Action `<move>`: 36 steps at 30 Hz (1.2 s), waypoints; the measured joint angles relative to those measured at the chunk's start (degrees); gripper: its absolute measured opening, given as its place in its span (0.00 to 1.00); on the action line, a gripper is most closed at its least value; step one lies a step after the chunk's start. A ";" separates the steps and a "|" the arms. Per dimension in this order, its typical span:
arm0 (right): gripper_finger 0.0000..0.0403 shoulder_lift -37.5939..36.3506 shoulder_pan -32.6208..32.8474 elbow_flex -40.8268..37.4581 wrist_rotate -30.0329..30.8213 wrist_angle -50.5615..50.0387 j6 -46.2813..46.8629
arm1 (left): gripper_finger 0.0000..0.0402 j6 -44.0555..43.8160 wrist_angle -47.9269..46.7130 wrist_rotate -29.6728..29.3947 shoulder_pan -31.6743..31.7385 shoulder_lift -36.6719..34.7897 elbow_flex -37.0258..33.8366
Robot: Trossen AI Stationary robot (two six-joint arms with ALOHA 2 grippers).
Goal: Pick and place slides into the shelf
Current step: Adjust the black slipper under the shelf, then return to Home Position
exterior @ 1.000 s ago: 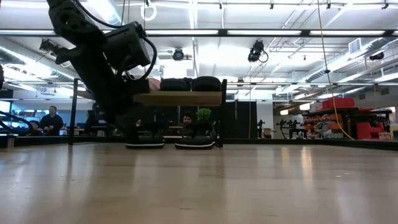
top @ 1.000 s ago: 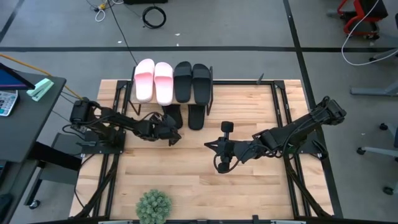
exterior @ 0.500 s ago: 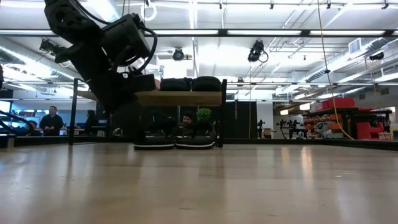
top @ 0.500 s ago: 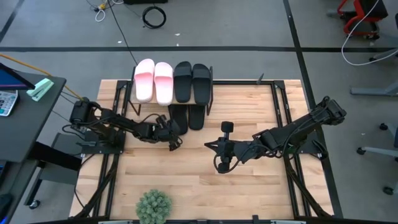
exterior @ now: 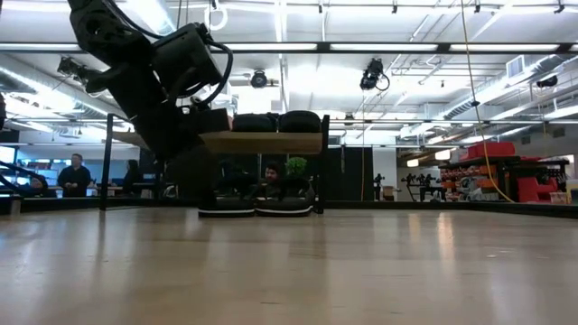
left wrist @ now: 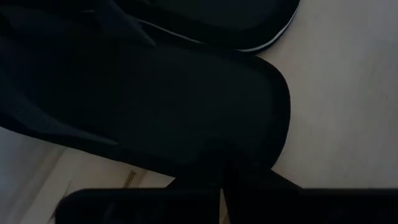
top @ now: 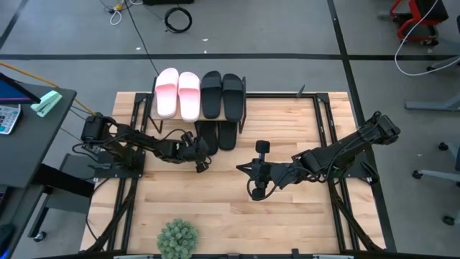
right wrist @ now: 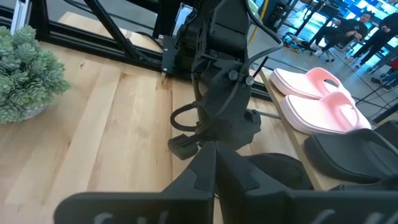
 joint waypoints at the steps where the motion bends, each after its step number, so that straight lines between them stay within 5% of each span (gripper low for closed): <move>1: 0.03 0.00 0.00 0.00 -0.01 -0.01 0.00 | 0.03 -0.11 -0.03 -0.06 0.05 -0.05 0.00; 10: 0.03 0.00 0.00 0.00 0.00 -0.01 0.01 | 0.01 6.90 -0.91 -1.56 1.87 -1.20 -0.13; 21: 0.03 0.00 0.00 0.00 -0.01 -0.01 1.60 | 0.07 3.16 -3.25 -1.48 1.73 -1.57 1.89; 25: 0.03 0.00 0.00 0.00 -0.01 -0.01 0.79 | 0.06 2.48 -13.69 1.28 -1.76 -2.25 9.75; 33: 0.04 -0.65 0.15 0.00 -0.15 -1.12 -2.51 | 0.01 6.27 -48.74 -0.06 -8.71 -4.01 37.80; 36: 0.04 -0.68 0.06 0.00 -0.39 -1.43 -3.24 | 0.03 10.77 -52.33 -2.32 -10.27 -4.66 46.07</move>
